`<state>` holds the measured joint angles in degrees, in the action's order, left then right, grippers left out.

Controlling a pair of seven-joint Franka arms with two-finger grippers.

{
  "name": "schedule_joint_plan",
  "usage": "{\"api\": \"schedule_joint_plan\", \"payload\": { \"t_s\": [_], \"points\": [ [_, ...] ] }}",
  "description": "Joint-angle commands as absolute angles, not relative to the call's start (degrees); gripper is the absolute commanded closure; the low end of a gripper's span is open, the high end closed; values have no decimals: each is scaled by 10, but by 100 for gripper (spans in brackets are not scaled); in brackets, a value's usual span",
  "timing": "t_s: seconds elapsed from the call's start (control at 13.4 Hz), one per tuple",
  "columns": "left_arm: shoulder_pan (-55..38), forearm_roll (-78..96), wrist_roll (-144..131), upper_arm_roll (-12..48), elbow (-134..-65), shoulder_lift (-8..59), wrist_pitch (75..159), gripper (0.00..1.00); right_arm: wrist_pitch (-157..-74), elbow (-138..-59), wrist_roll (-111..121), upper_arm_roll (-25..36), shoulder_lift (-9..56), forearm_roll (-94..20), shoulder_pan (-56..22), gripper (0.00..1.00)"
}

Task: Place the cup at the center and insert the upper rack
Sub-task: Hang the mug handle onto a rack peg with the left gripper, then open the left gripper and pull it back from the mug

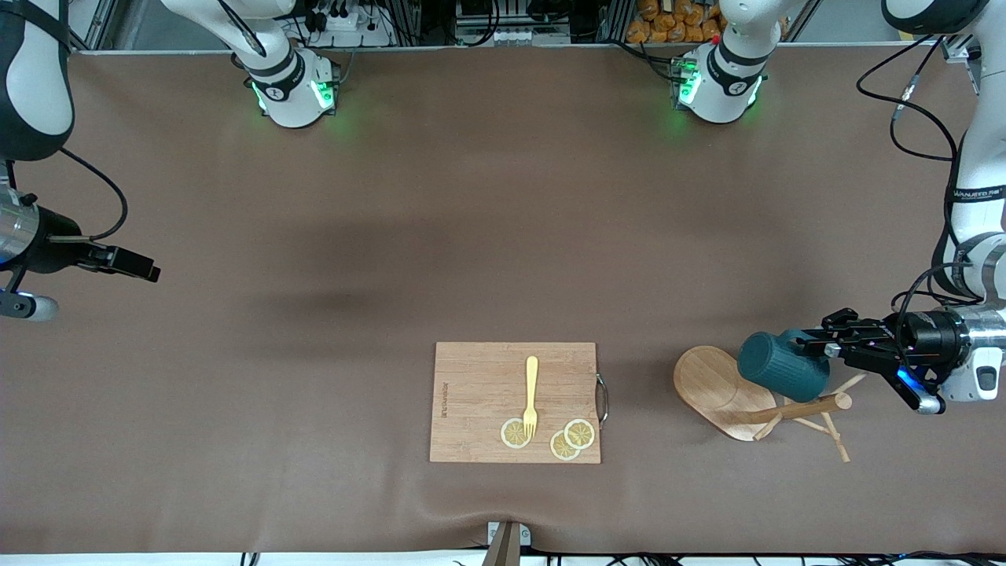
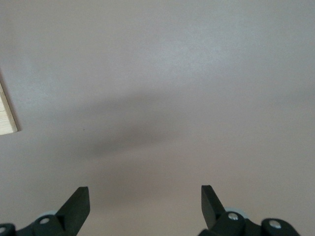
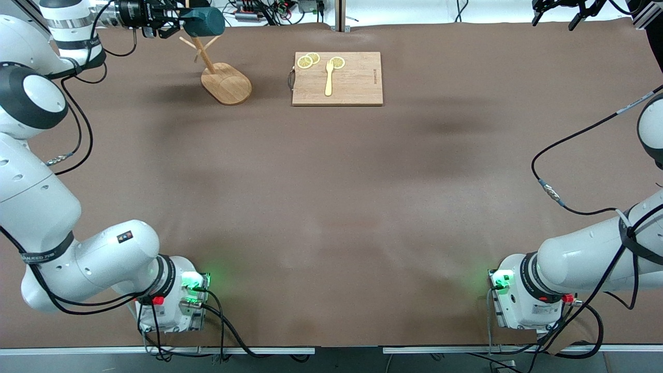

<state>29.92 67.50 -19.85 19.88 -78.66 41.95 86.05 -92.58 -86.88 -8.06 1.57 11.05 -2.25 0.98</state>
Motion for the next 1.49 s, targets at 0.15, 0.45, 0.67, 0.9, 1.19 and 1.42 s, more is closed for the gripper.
{"api": "schedule_joint_plan", "payload": {
  "t_s": [0.15,0.45,0.67,0.9,1.19,1.42],
  "points": [
    [309,665,-188,207,-787,424,851,100,-921,-867,-75,13,105,-20,11,0],
    [313,667,-188,206,-788,430,850,100,-922,-867,-79,13,105,-20,9,0],
    [318,669,-188,205,-788,432,850,100,-923,-867,-75,13,106,-20,14,0],
    [323,669,-188,205,-788,434,846,98,-924,-867,-75,13,106,-20,13,0],
    [324,669,-188,205,-788,435,846,32,-925,-867,-74,13,105,-19,13,0],
    [327,669,-193,205,-788,434,846,0,-924,-867,-51,13,103,-6,14,0]
  ]
}}
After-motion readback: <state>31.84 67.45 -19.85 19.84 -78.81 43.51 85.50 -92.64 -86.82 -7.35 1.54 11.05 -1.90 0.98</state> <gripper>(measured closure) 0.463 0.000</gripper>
